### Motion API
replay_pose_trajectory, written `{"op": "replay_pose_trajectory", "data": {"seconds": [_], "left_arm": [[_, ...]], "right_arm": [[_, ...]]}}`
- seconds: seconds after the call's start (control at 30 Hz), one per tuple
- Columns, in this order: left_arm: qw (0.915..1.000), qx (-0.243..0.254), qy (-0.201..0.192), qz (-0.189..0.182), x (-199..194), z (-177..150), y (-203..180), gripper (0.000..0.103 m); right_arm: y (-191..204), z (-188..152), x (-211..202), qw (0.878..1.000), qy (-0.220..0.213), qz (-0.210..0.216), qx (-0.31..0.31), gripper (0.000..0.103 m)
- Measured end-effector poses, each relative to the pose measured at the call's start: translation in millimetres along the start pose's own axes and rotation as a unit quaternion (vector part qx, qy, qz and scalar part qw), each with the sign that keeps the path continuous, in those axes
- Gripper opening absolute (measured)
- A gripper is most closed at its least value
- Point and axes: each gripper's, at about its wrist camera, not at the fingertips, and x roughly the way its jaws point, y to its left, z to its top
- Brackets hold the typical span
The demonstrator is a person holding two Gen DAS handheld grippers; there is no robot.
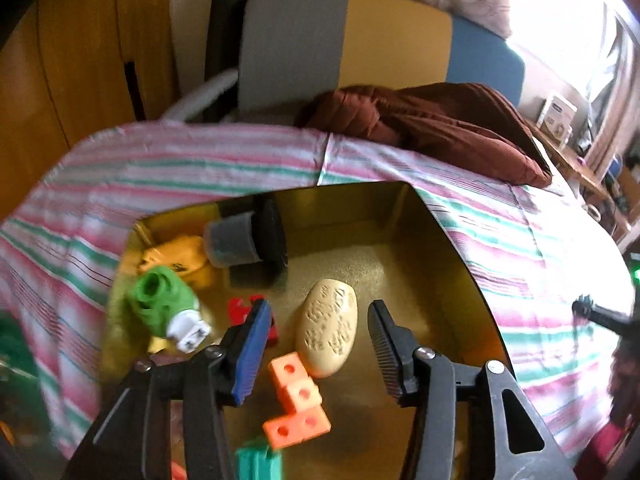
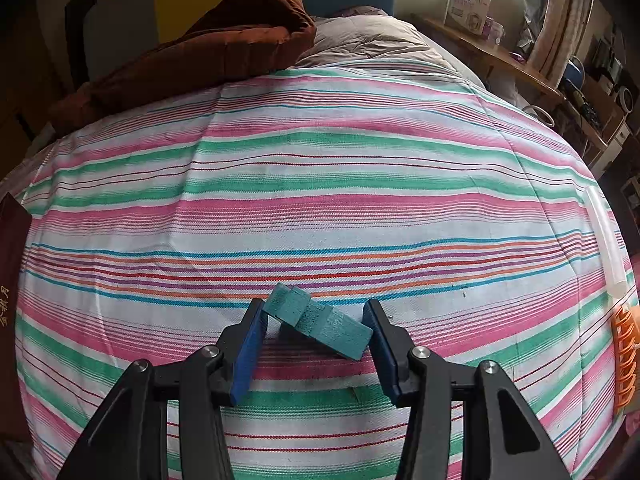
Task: Organize rigid objects
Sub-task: 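Carry the yellow egg into the gold tray and open the left tool, then carry the teal block into the gold tray and open the right tool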
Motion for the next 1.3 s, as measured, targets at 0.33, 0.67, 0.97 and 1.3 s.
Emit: {"op": "replay_pose_trajectory", "data": {"seconds": [0.33,0.67,0.97,1.3], "left_arm": [[0.9977,0.043,-0.045,0.027,-52,-39,-13,0.06],[0.995,0.068,-0.06,0.042,-75,-63,-21,0.062],[0.996,0.054,-0.05,0.049,-78,-76,-6,0.067],[0.9971,0.035,-0.046,0.049,-77,-83,11,0.067]], "right_arm": [[1,0,-1,1.0,-0.001,-0.003,-0.004,0.05],[2,-1,-2,1.0,-0.003,-0.004,-0.007,0.05],[3,-3,-3,1.0,-0.009,-0.005,-0.01,0.05],[2,1,-4,1.0,0.003,-0.014,-0.004,0.05]]}}
